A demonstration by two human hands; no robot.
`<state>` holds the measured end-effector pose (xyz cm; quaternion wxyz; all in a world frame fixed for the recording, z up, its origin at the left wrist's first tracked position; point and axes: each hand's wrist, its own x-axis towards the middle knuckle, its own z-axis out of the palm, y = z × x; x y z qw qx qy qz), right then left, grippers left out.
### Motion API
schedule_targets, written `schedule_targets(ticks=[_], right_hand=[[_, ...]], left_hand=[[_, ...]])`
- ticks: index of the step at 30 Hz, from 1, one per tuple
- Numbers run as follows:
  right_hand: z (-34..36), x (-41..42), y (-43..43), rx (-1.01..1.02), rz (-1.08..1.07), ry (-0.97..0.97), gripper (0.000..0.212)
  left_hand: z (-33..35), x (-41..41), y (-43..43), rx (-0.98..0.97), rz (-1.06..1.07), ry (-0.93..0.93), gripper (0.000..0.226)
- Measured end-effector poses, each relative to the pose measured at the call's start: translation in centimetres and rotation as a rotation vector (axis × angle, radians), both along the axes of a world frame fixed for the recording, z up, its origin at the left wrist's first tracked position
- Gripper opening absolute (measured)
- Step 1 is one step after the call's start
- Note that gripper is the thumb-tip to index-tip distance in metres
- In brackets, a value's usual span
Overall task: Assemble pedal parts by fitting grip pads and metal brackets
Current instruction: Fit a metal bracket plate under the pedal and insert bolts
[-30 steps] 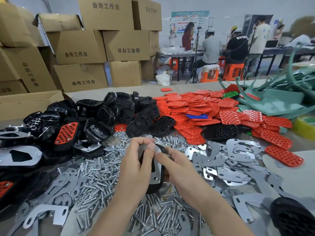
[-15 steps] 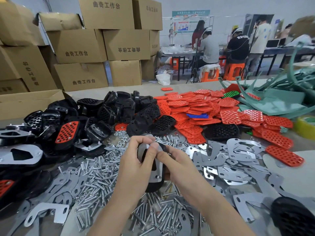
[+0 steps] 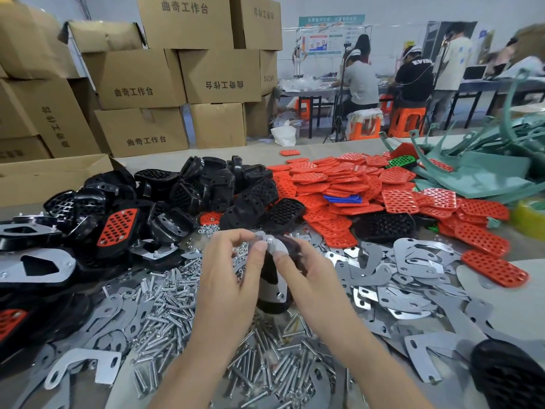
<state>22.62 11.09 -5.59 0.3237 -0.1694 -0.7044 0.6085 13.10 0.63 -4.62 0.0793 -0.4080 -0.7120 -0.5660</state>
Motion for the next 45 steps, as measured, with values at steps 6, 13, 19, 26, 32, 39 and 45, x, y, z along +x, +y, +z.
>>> schedule_targets(ticks=[6, 13, 19, 26, 32, 39, 45], right_hand=[[0.0, 0.0, -0.7, 0.160, -0.118, 0.047, 0.027], [-0.2, 0.3, -0.8, 0.523, -0.259, -0.045, 0.027], [-0.1, 0.3, -0.7, 0.607, -0.315, -0.159, 0.044], [-0.1, 0.4, -0.7, 0.615, -0.354, -0.163, 0.032], [0.1, 0.4, -0.9, 0.672, -0.359, -0.213, 0.033], [0.2, 0.5, -0.8, 0.645, -0.353, -0.227, 0.035], [0.4, 0.4, -1.1, 0.681, -0.371, -0.229, 0.047]], left_hand=[[0.2, 0.2, 0.0, -0.029, 0.093, 0.169, 0.023], [0.5, 1.3, 0.1, 0.010, 0.016, 0.018, 0.020], [0.2, 1.3, 0.1, -0.028, 0.048, 0.167, 0.007], [0.4, 1.5, 0.1, 0.058, 0.016, -0.026, 0.009], [0.3, 1.2, 0.1, 0.016, -0.025, -0.115, 0.024], [0.1, 1.3, 0.1, -0.075, 0.078, 0.157, 0.008], [0.3, 1.6, 0.3, 0.041, 0.001, -0.103, 0.009]])
